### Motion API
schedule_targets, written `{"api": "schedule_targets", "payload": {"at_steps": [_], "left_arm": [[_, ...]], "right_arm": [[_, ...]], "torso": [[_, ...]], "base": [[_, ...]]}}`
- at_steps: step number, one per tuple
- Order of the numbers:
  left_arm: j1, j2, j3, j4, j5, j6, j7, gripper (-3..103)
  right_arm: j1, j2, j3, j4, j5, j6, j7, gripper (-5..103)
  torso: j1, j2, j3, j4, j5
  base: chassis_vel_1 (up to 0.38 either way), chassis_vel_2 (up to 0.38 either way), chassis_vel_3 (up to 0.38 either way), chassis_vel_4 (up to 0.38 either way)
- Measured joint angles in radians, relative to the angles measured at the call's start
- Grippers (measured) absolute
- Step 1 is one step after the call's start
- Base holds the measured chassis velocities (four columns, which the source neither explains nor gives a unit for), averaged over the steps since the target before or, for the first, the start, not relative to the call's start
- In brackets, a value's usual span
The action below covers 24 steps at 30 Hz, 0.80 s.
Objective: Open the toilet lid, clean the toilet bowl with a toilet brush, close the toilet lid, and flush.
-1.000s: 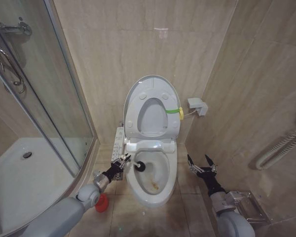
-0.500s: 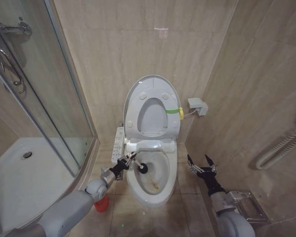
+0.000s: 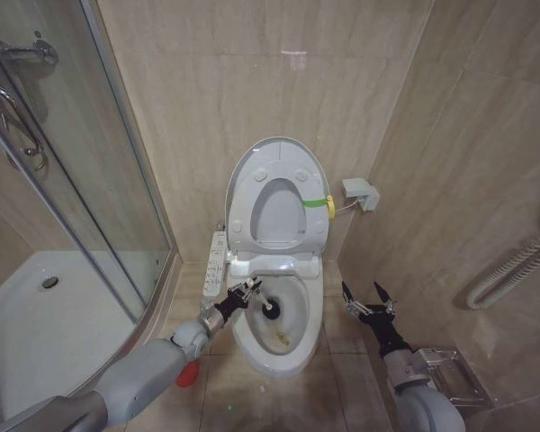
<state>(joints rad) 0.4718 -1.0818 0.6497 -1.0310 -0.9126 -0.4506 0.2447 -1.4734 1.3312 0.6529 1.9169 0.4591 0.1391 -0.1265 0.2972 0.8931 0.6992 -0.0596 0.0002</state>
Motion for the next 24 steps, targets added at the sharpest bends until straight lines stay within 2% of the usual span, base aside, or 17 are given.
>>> {"api": "schedule_targets", "payload": {"at_steps": [12, 17, 24], "left_arm": [[0.014, 0.001, 0.009, 0.014, 0.015, -0.001, 0.0, 22], [0.009, 0.027, -0.003, -0.039, 0.018, -0.001, -0.019, 22], [0.044, 0.1, -0.049, -0.178, 0.049, -0.01, -0.051, 22]], "right_arm": [[0.0, 0.0, 0.0, 0.0, 0.0, 0.0, 0.0, 100], [0.0, 0.0, 0.0, 0.0, 0.0, 0.0, 0.0, 100], [0.0, 0.0, 0.0, 0.0, 0.0, 0.0, 0.0, 100]], "torso": [[0.0, 0.0, 0.0, 0.0001, -0.0001], [0.0, 0.0, 0.0, 0.0, -0.0001], [0.0, 0.0, 0.0, 0.0001, -0.0002]], "base": [[0.0, 0.0, 0.0, 0.0], [0.0, 0.0, 0.0, 0.0], [0.0, 0.0, 0.0, 0.0]]}}
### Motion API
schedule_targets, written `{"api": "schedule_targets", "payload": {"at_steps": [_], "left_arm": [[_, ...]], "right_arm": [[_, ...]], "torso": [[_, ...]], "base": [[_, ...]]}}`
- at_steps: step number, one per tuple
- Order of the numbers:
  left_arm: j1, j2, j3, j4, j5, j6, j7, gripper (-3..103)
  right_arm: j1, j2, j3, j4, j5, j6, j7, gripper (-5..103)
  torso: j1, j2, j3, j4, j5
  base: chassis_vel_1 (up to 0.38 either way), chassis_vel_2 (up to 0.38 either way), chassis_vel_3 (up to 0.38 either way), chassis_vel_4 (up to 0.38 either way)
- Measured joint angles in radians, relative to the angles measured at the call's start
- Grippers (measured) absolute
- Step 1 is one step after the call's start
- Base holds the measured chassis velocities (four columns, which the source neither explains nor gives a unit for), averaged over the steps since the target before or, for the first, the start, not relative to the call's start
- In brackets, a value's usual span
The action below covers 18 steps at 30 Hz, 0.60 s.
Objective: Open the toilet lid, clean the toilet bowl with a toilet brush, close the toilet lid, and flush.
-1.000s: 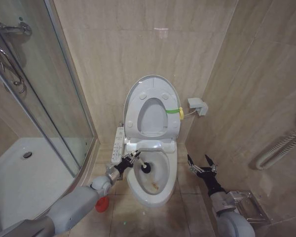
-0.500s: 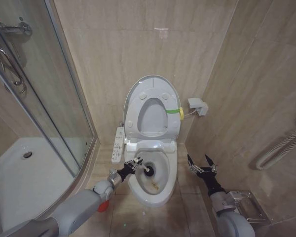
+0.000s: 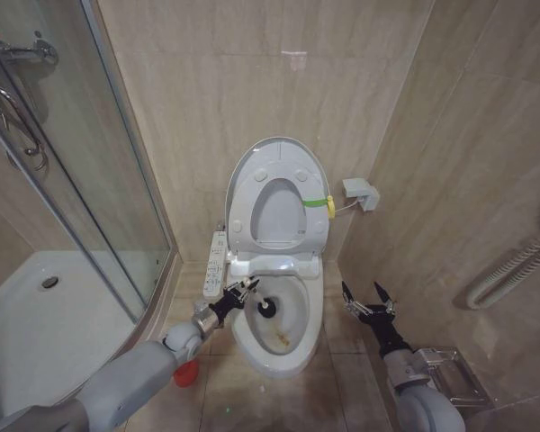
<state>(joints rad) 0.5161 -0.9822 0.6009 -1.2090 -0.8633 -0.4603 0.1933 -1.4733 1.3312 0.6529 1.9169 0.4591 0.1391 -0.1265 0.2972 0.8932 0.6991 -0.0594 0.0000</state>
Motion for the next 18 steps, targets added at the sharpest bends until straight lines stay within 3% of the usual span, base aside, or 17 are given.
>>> {"api": "schedule_targets", "payload": {"at_steps": [11, 18], "left_arm": [[0.119, 0.083, -0.005, -0.233, 0.04, 0.01, -0.067, 22], [0.162, 0.118, -0.014, -0.315, 0.052, 0.022, -0.076, 22]], "right_arm": [[0.0, 0.0, 0.0, 0.0, 0.0, 0.0, 0.0, 100], [0.0, 0.0, 0.0, 0.0, 0.0, 0.0, 0.0, 100]], "torso": [[0.0, 0.0, 0.0, -0.0002, -0.0001], [0.0, 0.0, 0.0, -0.0001, -0.0002]], "base": [[0.0, 0.0, 0.0, 0.0], [0.0, 0.0, 0.0, 0.0]]}}
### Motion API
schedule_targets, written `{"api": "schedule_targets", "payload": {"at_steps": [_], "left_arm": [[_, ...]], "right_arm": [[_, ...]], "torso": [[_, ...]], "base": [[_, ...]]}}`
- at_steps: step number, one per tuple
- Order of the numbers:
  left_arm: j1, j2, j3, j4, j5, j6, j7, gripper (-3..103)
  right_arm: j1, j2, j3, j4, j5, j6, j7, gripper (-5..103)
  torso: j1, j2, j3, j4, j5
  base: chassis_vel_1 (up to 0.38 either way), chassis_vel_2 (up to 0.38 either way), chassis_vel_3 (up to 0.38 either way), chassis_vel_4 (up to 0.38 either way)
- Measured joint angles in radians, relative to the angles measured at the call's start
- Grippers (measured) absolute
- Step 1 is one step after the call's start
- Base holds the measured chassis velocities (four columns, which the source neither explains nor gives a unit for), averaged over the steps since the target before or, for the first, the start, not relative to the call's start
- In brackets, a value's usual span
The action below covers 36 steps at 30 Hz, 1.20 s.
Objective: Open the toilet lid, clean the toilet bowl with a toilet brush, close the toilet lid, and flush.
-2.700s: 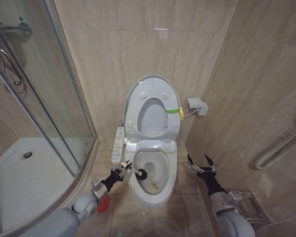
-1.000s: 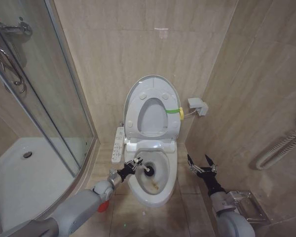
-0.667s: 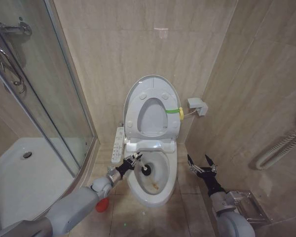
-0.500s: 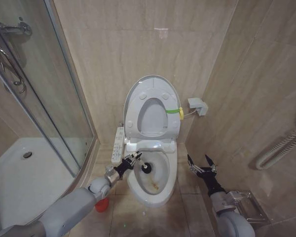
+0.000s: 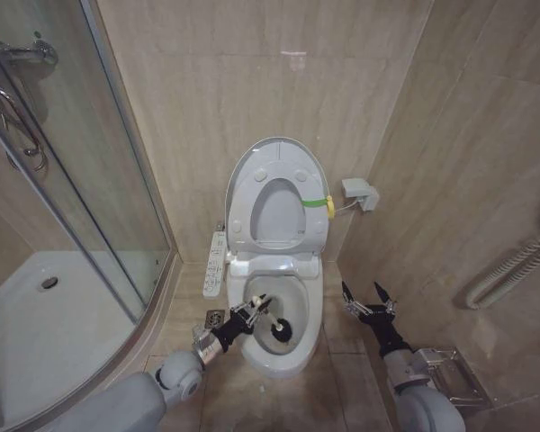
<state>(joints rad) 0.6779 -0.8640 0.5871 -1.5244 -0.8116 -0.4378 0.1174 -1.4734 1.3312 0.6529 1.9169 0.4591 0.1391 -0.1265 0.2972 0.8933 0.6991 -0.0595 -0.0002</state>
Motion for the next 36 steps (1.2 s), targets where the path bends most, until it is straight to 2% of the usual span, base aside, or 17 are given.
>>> {"api": "schedule_targets", "payload": {"at_steps": [6, 11, 15, 20, 24, 27, 36], "left_arm": [[0.041, 0.02, -0.019, -0.026, 0.001, 0.007, 0.0, 22], [0.07, 0.011, -0.046, 0.034, 0.01, -0.001, 0.014, 22], [0.032, -0.01, -0.063, 0.12, -0.024, -0.002, 0.021, 22], [-0.012, -0.02, -0.063, 0.147, -0.049, -0.001, 0.022, 22], [-0.033, -0.016, -0.053, 0.117, -0.062, 0.004, 0.017, 22], [-0.02, 0.006, -0.036, 0.05, -0.059, 0.006, 0.008, 22], [0.11, 0.07, -0.017, -0.047, -0.015, 0.009, 0.0, 22]], "right_arm": [[0.0, 0.0, 0.0, 0.0, 0.0, 0.0, 0.0, 100], [0.0, 0.0, 0.0, 0.0, 0.0, 0.0, 0.0, 100], [0.0, 0.0, 0.0, 0.0, 0.0, 0.0, 0.0, 100], [0.0, 0.0, 0.0, 0.0, 0.0, 0.0, 0.0, 100], [0.0, 0.0, 0.0, 0.0, 0.0, 0.0, 0.0, 100], [0.0, 0.0, 0.0, 0.0, 0.0, 0.0, 0.0, 100], [0.0, 0.0, 0.0, 0.0, 0.0, 0.0, 0.0, 100]], "torso": [[0.0, 0.0, 0.0, -0.0001, 0.0001], [0.0, 0.0, 0.0, 0.0003, 0.0], [0.0, 0.0, 0.0, -0.0001, 0.0001], [0.0, 0.0, 0.0, -0.0001, 0.0001], [0.0, 0.0, 0.0, -0.0001, 0.0001], [0.0, 0.0, 0.0, -0.0002, 0.0002], [0.0, 0.0, 0.0, 0.0003, 0.0001]], "base": [[0.0, 0.0, 0.0, 0.0], [0.0, 0.0, 0.0, 0.0], [0.0, 0.0, 0.0, 0.0], [0.0, 0.0, 0.0, 0.0], [0.0, 0.0, 0.0, 0.0], [0.0, 0.0, 0.0, 0.0], [0.0, 0.0, 0.0, 0.0]]}}
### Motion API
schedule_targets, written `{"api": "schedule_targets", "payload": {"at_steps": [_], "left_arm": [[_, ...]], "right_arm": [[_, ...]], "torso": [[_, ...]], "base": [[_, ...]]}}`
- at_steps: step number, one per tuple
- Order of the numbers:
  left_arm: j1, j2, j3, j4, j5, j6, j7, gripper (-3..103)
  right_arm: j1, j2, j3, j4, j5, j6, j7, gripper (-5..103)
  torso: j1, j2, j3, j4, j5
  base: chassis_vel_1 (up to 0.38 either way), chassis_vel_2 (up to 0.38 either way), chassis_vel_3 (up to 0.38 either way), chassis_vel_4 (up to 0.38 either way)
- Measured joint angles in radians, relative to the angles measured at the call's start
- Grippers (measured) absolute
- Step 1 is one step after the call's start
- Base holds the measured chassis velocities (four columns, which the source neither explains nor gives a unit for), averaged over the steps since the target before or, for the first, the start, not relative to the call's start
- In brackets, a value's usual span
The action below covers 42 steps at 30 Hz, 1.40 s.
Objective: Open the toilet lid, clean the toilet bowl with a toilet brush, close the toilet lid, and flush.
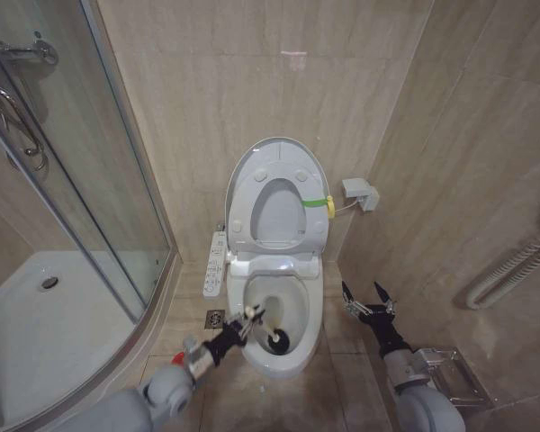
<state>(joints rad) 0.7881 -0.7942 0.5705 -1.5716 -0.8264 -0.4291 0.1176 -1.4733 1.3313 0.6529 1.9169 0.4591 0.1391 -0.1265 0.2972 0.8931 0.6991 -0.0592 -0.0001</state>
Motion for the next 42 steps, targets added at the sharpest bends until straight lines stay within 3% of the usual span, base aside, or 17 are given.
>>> {"api": "schedule_targets", "payload": {"at_steps": [8, 14, 21, 31, 36, 42], "left_arm": [[0.048, 0.041, -0.033, 0.018, 0.018, -0.002, 0.002, 22], [-0.011, 0.039, -0.075, 0.05, -0.027, 0.002, -0.006, 22], [-0.04, 0.06, -0.084, -0.02, -0.051, 0.01, -0.014, 22], [0.017, 0.084, -0.051, -0.078, -0.043, 0.027, -0.024, 22], [-0.004, 0.056, -0.041, -0.035, -0.062, 0.04, -0.023, 22], [-0.115, -0.024, -0.019, 0.051, -0.132, 0.054, -0.022, 22]], "right_arm": [[0.0, 0.0, 0.0, 0.0, 0.0, 0.0, 0.0, 100], [0.0, 0.0, 0.0, 0.0, 0.0, 0.0, 0.0, 100], [0.0, 0.0, 0.0, 0.0, 0.0, 0.0, 0.0, 100], [0.0, 0.0, 0.0, 0.0, 0.0, 0.0, 0.0, 100], [0.0, 0.0, 0.0, 0.0, 0.0, 0.0, 0.0, 100], [0.0, 0.0, 0.0, 0.0, 0.0, 0.0, 0.0, 100]], "torso": [[0.0, 0.0, 0.0, -0.0002, 0.0], [0.0, 0.0, 0.0, -0.0005, -0.0001], [0.0, 0.0, 0.0, -0.0004, 0.0], [0.0, 0.0, 0.0, -0.0002, 0.0], [0.0, 0.0, 0.0, 0.0, 0.0002], [0.0, 0.0, 0.0, -0.0006, 0.0001]], "base": [[0.0, 0.0, 0.0, 0.0], [0.0, 0.0, 0.0, 0.0], [0.0, 0.0, 0.0, 0.0], [0.0, 0.0, 0.0, 0.0], [0.0, 0.0, 0.0, 0.0], [0.0, 0.0, 0.0, 0.0]]}}
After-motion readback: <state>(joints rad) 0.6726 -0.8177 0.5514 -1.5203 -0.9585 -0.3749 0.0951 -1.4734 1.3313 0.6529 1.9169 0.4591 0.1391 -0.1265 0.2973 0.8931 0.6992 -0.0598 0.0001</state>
